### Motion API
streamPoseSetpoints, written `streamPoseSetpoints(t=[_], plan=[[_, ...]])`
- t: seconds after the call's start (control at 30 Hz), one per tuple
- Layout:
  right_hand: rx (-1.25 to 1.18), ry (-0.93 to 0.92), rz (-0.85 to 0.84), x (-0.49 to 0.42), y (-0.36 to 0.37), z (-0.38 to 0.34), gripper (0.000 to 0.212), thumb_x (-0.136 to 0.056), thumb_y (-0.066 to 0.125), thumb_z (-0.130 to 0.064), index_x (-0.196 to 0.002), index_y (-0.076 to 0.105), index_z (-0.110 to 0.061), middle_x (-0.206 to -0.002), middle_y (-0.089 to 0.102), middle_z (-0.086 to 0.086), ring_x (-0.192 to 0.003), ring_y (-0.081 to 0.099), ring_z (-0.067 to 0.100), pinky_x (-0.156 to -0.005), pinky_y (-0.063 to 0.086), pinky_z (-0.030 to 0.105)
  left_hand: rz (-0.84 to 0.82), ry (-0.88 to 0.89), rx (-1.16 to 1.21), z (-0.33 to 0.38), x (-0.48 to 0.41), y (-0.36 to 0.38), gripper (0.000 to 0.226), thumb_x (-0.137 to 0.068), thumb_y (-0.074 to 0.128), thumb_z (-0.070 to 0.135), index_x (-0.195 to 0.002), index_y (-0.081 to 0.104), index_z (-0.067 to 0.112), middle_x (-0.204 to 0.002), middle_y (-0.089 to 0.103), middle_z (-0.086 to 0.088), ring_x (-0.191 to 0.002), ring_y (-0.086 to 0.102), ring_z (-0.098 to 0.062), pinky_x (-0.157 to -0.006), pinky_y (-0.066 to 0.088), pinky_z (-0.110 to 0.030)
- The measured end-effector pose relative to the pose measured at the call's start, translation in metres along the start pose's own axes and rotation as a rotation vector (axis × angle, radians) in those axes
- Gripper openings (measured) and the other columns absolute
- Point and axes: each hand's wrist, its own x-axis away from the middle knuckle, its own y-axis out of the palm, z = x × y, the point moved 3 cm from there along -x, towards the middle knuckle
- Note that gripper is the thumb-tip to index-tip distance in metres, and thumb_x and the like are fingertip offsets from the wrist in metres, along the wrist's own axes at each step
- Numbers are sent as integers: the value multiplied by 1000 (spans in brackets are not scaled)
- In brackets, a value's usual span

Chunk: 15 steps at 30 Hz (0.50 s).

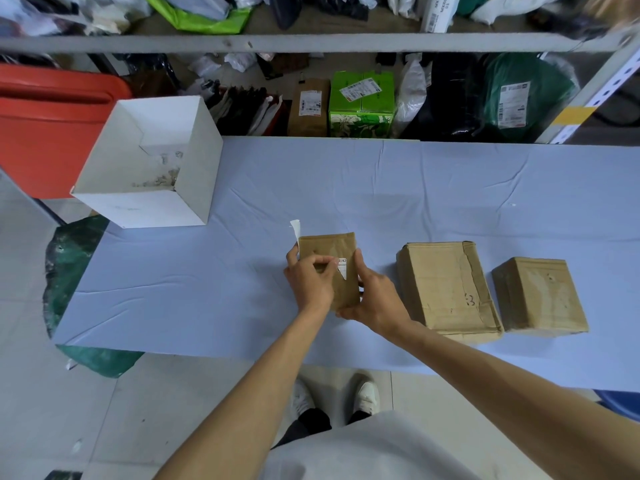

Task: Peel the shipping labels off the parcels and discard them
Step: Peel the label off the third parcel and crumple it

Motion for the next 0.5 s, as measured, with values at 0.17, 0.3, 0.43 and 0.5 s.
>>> streamPoseSetpoints(t=[0.17,0.3,0.43,0.5], plan=[[-2,-6,6,-1,-1,1,122,-66,85,-13,-154,1,-15,-120,63,9,-103,63,26,-85,54,41,-36,0,-22,0,0,0,5,-83,71,22,-84,74,18,-144,35,-1,-126,41,-23,-99,34,-22],[-11,2,4,-2,-1,2,122,-65,85,-14,-154,2,-17,-120,63,8,-102,63,25,-84,55,41,-50,5,3,1,-1,0,4,-79,76,23,-82,73,21,-143,36,-2,-129,41,-21,-105,38,-30],[-22,3,0,-3,-1,2,123,-64,85,-13,-154,2,-17,-121,63,7,-103,63,25,-84,55,42,-44,11,-10,1,-2,-1,7,-78,77,22,-84,75,20,-143,36,-1,-130,39,-20,-103,35,-25],[-31,7,-1,-3,-1,3,123,-64,85,-13,-154,2,-17,-120,64,7,-102,63,25,-83,55,42,-54,19,-12,0,-3,0,4,-80,75,22,-84,74,21,-143,37,-1,-131,39,-19,-104,35,-25]])
